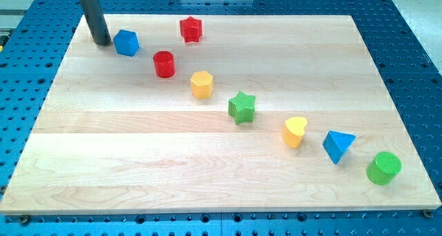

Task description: Place the cube at the top of the circle

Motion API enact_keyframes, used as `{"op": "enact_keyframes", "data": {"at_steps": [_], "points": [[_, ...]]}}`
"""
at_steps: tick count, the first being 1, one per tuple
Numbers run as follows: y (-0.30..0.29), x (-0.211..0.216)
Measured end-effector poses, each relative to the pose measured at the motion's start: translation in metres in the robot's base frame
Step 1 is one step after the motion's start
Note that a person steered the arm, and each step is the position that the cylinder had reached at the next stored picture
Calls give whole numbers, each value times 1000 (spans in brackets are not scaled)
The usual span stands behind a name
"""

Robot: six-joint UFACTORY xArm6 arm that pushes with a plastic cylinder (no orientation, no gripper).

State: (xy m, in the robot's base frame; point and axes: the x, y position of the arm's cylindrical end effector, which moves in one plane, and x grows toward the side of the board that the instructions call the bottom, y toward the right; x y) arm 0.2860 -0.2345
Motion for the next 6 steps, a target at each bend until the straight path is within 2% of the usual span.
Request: {"op": "enact_keyframes", "data": {"at_steps": [1, 3, 4, 5, 6], "points": [[34, 18], [100, 21], [113, 27], [74, 40], [79, 77]]}}
